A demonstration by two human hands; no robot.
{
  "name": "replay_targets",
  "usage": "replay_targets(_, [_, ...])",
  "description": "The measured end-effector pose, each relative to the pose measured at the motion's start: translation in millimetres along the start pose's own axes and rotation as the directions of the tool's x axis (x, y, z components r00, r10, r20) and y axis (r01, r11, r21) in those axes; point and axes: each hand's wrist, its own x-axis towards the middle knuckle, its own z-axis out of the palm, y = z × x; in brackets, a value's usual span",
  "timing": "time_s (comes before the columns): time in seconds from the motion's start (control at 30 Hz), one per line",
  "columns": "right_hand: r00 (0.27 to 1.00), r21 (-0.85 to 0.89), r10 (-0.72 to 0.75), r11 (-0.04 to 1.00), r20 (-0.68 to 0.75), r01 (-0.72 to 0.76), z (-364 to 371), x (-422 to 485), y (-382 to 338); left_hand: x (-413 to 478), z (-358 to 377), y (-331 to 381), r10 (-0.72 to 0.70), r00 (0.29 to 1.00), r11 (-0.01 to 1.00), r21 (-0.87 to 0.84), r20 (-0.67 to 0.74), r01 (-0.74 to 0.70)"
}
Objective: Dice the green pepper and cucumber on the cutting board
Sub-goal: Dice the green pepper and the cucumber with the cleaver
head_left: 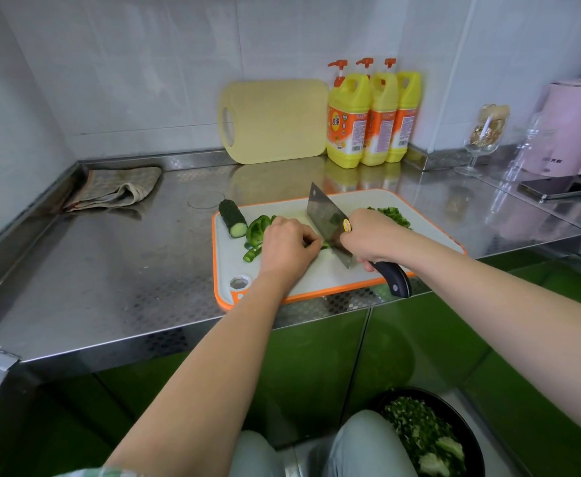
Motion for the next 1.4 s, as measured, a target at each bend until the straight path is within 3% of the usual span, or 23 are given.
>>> replay_targets(0.17, [0.994,-0.048,0.104,0.994,0.03,-0.102,5,5,-11,0,0,0,-0.002,1.0,1.0,0.004,0.006,0.002])
replay_targets(0.4, [0.995,-0.022,0.062,0.998,-0.083,-0.064,0,9,-4,-4,-3,-1,0.031,0.999,0.999,0.041,-0.024,-0.03])
replay_targets(0.7, [0.995,-0.178,0.084,0.981,0.058,-0.073,-2,-7,-17,-5,-2,-1,0.008,1.0,1.0,0.03,-0.03,-0.007])
replay_targets(0.83, [0.994,-0.15,0.097,0.985,0.048,-0.089,2,0,-20,-4,-2,0,0.011,0.999,1.0,0.027,-0.032,-0.01])
replay_targets(1.1, [0.994,-0.026,0.047,0.998,-0.102,-0.05,2,9,-7,-5,-3,0,0.004,0.998,1.0,0.001,-0.062,-0.004])
replay_targets(1.4, [0.998,-0.155,0.052,0.987,0.046,-0.044,1,-3,-17,-6,-2,0,0.0,0.999,1.0,0.011,-0.054,0.0])
